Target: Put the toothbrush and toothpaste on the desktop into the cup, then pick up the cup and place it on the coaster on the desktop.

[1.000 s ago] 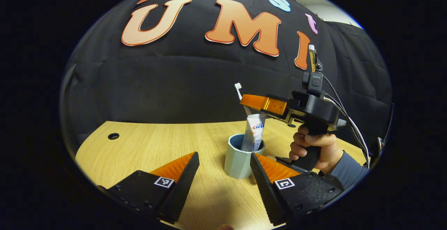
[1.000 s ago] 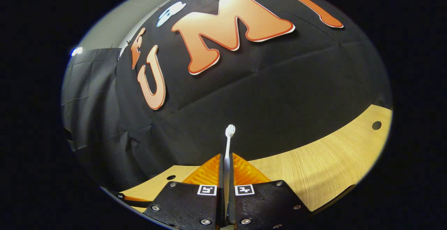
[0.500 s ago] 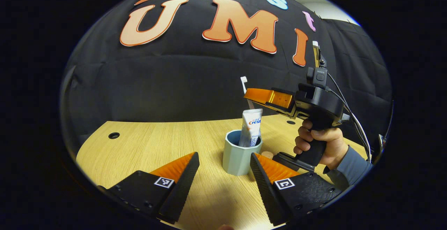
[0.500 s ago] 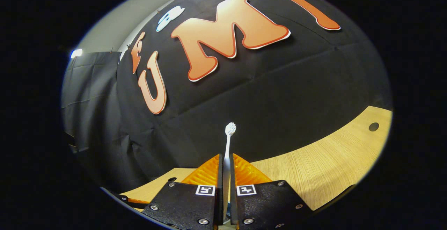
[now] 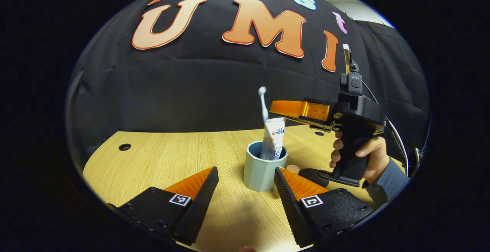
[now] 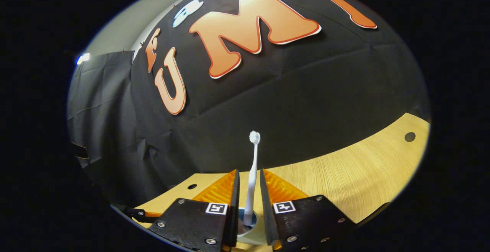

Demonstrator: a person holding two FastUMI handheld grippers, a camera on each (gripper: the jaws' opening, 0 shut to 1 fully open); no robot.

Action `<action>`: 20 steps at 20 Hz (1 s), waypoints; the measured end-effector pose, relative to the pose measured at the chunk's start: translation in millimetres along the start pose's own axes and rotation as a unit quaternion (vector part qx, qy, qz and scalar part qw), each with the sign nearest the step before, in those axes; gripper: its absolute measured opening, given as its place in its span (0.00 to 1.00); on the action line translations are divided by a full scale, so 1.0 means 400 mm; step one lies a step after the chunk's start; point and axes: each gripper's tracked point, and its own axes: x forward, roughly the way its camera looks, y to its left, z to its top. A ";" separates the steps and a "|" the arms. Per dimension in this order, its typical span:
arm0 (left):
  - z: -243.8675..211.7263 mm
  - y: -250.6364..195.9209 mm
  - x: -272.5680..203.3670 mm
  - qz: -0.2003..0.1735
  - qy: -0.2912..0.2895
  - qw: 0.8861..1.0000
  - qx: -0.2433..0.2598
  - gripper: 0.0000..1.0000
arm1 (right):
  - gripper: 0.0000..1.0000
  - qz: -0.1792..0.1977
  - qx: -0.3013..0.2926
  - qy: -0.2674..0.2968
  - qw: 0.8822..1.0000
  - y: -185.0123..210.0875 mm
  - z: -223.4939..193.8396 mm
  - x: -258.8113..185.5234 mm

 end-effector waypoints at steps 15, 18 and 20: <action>-0.003 -0.022 -0.005 0.000 -0.009 0.999 -0.036 0.88 | 0.58 -0.055 -0.125 -0.022 0.990 -0.092 0.107 -0.094; -0.016 -0.041 0.014 -0.005 0.002 0.999 -0.043 0.88 | 0.58 -0.057 -0.135 0.013 0.989 -0.120 0.069 -0.072; -0.031 -0.076 0.030 -0.018 0.017 0.998 -0.049 0.88 | 0.58 -0.060 -0.141 0.021 0.988 -0.135 0.051 -0.045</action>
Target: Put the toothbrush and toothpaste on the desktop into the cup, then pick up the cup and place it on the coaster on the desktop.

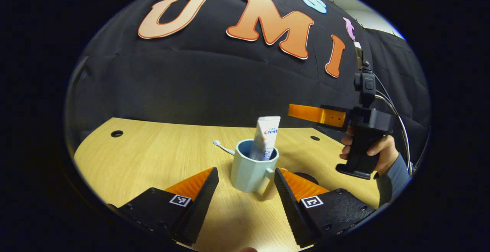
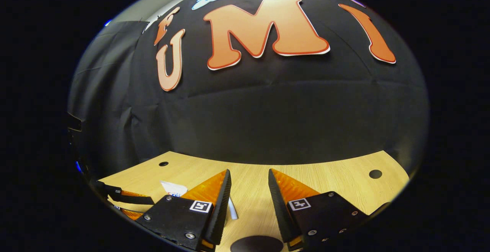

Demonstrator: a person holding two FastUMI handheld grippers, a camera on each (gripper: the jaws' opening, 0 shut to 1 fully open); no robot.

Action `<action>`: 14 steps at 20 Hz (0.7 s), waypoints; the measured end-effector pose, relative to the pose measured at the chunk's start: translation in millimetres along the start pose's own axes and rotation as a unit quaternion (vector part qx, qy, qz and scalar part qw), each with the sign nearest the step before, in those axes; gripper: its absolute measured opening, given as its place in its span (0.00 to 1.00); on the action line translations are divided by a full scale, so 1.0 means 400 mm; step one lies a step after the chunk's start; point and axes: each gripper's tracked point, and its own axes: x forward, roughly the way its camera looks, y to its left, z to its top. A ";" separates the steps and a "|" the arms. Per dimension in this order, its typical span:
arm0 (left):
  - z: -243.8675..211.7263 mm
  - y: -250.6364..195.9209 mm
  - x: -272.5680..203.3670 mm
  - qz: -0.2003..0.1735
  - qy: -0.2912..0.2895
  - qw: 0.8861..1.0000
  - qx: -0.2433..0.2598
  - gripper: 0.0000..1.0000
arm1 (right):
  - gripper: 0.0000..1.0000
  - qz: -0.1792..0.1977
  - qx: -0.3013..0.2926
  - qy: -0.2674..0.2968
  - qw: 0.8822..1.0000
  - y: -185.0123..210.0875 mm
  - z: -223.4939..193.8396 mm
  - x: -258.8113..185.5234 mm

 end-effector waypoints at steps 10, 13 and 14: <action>0.012 -0.005 0.001 0.000 -0.003 1.000 0.010 0.88 | 0.58 0.063 -0.023 0.113 0.991 0.035 -0.170 0.152; 0.024 -0.002 -0.008 0.000 -0.010 1.000 0.017 0.89 | 0.58 0.107 -0.004 0.148 0.983 0.074 -0.195 0.171; 0.028 -0.001 -0.013 0.000 -0.012 1.000 0.018 0.89 | 0.58 0.116 0.001 0.152 0.981 0.074 -0.214 0.172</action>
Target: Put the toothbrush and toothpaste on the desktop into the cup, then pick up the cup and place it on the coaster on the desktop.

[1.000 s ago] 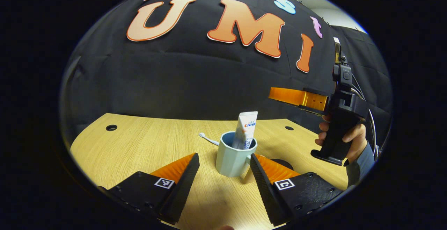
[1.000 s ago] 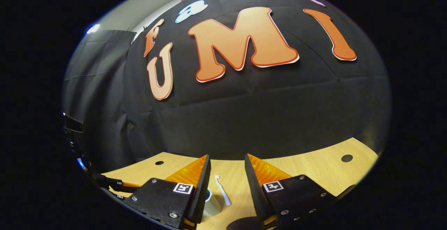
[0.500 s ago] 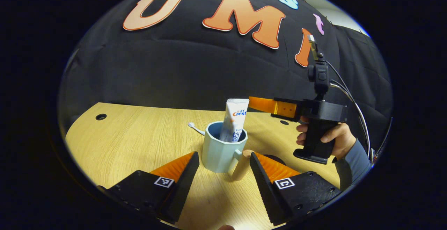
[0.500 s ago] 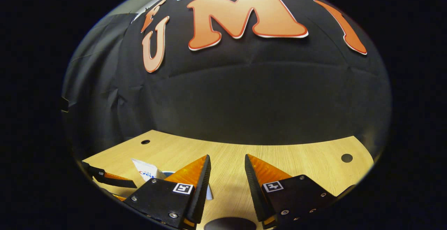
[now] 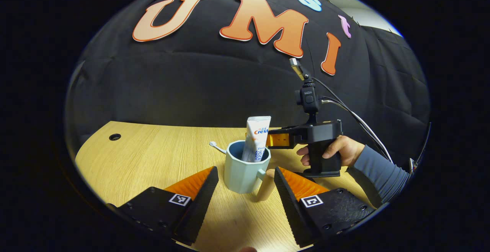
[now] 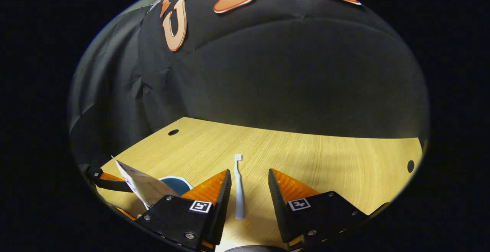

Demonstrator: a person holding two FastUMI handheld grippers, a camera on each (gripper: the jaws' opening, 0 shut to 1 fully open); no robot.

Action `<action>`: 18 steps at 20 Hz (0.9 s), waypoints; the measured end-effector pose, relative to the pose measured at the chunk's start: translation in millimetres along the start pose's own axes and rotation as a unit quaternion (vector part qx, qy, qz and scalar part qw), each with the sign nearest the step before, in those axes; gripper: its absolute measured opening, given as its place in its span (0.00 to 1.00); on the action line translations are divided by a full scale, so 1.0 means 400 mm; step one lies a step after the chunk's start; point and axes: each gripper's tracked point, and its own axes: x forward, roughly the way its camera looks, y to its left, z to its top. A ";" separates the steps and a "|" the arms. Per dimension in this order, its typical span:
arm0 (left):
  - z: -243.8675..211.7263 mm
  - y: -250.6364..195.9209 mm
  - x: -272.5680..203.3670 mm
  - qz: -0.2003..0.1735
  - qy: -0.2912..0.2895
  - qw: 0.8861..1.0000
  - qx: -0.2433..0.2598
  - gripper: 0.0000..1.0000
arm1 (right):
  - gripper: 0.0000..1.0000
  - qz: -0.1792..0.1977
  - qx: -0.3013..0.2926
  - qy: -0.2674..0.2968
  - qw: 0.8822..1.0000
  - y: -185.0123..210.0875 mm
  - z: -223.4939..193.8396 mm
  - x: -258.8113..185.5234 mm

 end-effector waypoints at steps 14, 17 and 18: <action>-0.025 0.050 -0.014 0.012 0.007 1.000 -0.007 0.89 | 0.48 0.018 -0.058 0.089 0.994 0.011 -0.117 0.076; -0.029 0.060 -0.026 0.017 0.007 1.000 -0.009 0.88 | 0.58 0.001 -0.086 0.114 0.990 0.010 -0.132 0.083; -0.027 0.066 -0.028 0.018 0.006 1.000 -0.011 0.88 | 0.52 -0.002 -0.084 0.108 0.991 0.011 -0.115 0.083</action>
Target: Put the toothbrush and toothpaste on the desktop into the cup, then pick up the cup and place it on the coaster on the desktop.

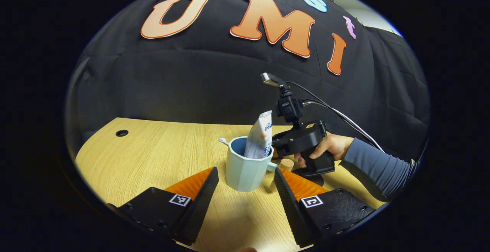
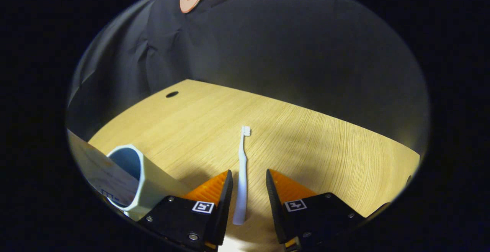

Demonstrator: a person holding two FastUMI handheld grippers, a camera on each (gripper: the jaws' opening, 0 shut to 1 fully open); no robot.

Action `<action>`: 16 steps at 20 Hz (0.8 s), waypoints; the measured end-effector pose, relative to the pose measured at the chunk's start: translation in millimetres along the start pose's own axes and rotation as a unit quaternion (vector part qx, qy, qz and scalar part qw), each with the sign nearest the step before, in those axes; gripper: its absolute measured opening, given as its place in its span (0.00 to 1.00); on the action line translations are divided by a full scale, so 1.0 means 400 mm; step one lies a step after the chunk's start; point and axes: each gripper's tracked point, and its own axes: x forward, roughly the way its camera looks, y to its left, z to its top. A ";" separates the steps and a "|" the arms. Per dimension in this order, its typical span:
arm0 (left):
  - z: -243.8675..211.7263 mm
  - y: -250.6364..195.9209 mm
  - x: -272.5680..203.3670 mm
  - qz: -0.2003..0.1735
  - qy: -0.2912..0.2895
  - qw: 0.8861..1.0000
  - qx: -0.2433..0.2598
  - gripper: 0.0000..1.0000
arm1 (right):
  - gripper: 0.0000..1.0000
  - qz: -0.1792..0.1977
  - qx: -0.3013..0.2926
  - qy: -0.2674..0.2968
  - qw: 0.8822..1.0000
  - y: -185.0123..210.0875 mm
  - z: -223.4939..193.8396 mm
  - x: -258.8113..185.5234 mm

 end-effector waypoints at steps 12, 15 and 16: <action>-0.005 0.009 -0.017 0.004 -0.003 1.000 -0.009 0.88 | 0.01 -0.012 0.131 0.001 0.991 -0.039 0.007 -0.003; -0.007 0.009 -0.022 0.003 -0.003 1.000 -0.011 0.88 | 0.01 0.004 0.148 -0.045 0.988 -0.026 0.024 -0.006; -0.005 0.010 -0.022 0.004 -0.003 1.000 -0.012 0.88 | 0.01 0.005 0.150 -0.065 0.986 -0.031 0.028 -0.002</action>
